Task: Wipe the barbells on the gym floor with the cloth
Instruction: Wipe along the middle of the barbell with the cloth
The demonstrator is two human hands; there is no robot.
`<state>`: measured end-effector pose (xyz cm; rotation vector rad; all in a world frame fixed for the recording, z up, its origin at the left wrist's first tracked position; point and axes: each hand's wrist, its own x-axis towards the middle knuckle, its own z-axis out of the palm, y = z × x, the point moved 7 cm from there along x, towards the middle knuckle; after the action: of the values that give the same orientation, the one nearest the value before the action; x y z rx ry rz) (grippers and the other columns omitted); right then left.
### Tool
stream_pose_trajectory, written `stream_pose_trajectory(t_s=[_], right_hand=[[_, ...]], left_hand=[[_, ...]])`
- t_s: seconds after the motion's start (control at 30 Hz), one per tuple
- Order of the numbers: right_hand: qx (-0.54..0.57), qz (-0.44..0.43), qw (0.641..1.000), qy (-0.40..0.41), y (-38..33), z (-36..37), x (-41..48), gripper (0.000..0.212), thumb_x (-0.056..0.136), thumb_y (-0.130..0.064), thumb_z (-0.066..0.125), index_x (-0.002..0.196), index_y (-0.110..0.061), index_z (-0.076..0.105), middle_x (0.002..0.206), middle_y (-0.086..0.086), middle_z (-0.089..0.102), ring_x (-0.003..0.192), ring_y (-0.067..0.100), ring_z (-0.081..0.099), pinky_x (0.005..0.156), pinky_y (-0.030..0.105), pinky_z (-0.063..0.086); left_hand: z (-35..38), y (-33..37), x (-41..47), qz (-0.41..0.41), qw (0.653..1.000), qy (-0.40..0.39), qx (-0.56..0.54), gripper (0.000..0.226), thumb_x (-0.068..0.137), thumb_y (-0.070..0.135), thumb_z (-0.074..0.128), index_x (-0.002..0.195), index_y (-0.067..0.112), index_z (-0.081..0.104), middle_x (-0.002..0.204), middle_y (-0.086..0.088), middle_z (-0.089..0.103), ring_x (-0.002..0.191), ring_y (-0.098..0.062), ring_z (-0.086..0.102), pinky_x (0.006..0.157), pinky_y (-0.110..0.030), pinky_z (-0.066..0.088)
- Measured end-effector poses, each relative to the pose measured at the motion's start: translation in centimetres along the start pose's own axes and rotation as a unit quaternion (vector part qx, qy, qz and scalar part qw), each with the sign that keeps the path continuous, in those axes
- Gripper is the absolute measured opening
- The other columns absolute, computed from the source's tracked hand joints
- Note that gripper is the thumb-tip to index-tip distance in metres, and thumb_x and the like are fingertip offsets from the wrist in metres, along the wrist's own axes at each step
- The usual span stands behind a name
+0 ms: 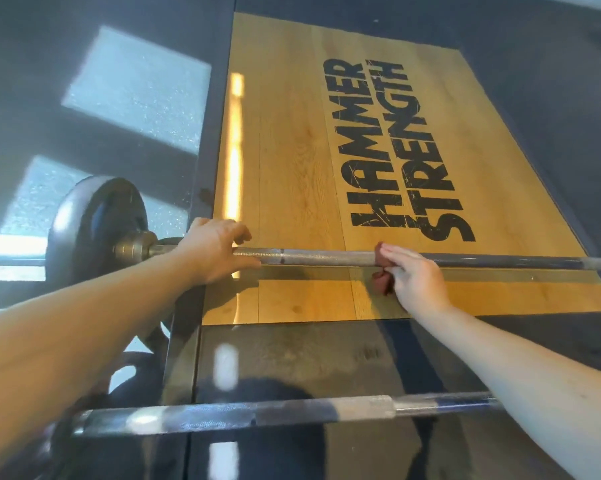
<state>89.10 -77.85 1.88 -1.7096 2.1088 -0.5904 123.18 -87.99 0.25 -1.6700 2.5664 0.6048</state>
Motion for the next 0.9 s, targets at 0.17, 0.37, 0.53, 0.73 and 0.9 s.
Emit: stream_pose_trajectory(t_s=[0.17,0.37,0.53,0.73,0.9], right_hand=[[0.006,-0.037,0.999,-0.029,-7.5,5.7,1.3,0.028,0.096,0.002,0.059,0.117,-0.005,0.076,0.125,0.007,0.071,0.120,0.024,0.061,0.104,0.004,0.033],[0.008,-0.083,0.996,-0.044,-12.8,9.2,1.9,0.028,0.094,0.002,0.054,0.105,-0.012,0.077,0.112,0.000,0.070,0.106,0.025,0.061,0.092,0.035,0.049],[0.019,-0.093,0.994,-0.046,-12.4,8.7,1.8,0.024,0.095,0.001,0.058,0.105,-0.012,0.076,0.109,-0.001,0.069,0.105,0.021,0.060,0.092,0.027,0.046],[0.039,-0.066,0.995,-0.068,-13.0,9.0,1.3,0.026,0.096,0.001,0.061,0.117,-0.005,0.075,0.123,0.005,0.070,0.116,0.022,0.061,0.098,0.014,0.035],[0.039,-0.177,0.979,-0.090,-21.1,14.5,-0.7,0.028,0.089,0.009,0.061,0.110,-0.004,0.076,0.117,0.010,0.072,0.111,0.034,0.062,0.097,0.049,0.051]], left_hand=[[-1.3,-4.1,-3.7,0.006,0.986,0.002,0.165,0.055,0.098,0.065,0.044,0.138,0.029,0.054,0.126,0.003,0.062,0.118,-0.021,0.053,0.101,-0.038,0.043],[-0.1,-5.4,-2.1,-0.044,0.986,-0.159,0.028,0.051,0.103,0.052,0.047,0.150,0.032,0.046,0.145,-0.002,0.056,0.131,-0.028,0.052,0.109,-0.043,0.041],[-0.2,-4.5,-1.2,-0.040,0.983,-0.178,0.008,0.035,0.102,0.042,0.055,0.134,0.027,0.062,0.106,0.008,0.065,0.098,-0.016,0.061,0.089,-0.034,0.046],[0.7,-4.1,-3.2,0.004,0.996,-0.002,0.090,0.035,0.104,0.038,0.051,0.135,0.023,0.056,0.109,0.003,0.065,0.097,-0.018,0.063,0.081,-0.034,0.056],[1.7,-3.7,-4.4,0.036,0.987,0.076,0.134,0.045,0.100,0.031,0.059,0.142,0.015,0.053,0.119,-0.002,0.067,0.103,-0.024,0.063,0.087,-0.039,0.055]])
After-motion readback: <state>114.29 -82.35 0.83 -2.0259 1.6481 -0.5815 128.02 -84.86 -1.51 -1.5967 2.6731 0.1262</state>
